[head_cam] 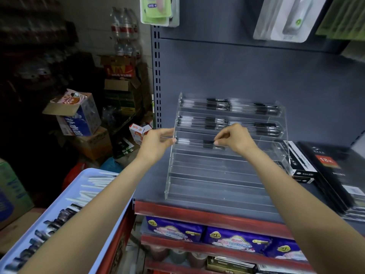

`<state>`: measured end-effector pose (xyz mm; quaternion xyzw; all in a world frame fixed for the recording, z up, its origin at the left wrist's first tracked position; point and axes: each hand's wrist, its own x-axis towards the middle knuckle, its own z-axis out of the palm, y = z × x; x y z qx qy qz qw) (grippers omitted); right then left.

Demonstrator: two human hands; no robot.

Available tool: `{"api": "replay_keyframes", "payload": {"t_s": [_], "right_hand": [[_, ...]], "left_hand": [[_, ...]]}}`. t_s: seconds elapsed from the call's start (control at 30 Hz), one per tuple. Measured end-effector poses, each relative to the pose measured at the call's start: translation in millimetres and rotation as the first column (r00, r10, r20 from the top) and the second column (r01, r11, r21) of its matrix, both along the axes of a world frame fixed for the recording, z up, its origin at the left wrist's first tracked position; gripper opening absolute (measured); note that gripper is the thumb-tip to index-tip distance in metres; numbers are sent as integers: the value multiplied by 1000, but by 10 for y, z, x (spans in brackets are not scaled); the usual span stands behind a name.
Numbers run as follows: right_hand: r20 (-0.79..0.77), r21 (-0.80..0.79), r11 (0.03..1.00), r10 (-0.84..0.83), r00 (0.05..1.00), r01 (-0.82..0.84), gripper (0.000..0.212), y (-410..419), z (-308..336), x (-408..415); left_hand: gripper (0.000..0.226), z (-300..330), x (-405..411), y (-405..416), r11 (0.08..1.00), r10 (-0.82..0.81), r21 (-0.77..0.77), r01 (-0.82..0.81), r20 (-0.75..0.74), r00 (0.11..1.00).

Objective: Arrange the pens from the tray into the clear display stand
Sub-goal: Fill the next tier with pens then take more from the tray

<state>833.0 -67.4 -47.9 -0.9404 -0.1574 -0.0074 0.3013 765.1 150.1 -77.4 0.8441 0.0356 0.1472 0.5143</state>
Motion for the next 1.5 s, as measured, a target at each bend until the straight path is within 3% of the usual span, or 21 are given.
{"api": "replay_keyframes", "payload": {"t_s": [0.1,0.23,0.4,0.73,1.03,1.33,1.5], "right_hand": [[67,154,988,-1,998,-9,8,127,-30,-161],[171,236,971,-6,985,-35,10,486,-17,-495],[50,376,927,-15,999,-5,13,1232,-296,-1039],[-301,128,988,124,946,-89,23,3012,-1685,-2218],[-354,-216,973,-3,935,-79,28,3573,-2300,-2587],[-322,-319,947,-84,943,-25,16,3634,-2334,-2520],[-294,-362,930,-48,955,-65,13,3660,-2335,-2503]], "left_hand": [[37,-4,-104,69,999,16,44,-18,51,999],[29,-25,-341,358,997,43,65,-49,85,995],[21,-324,-872,1011,990,-15,138,17,-21,1000],[19,-1451,-1966,2879,920,-19,357,162,-373,928],[44,-2184,-2328,3419,719,-179,513,469,-516,838],[32,-2320,-2320,3411,755,-144,536,377,-426,893],[33,-2342,-2325,3423,768,-149,527,365,-407,901]]}}
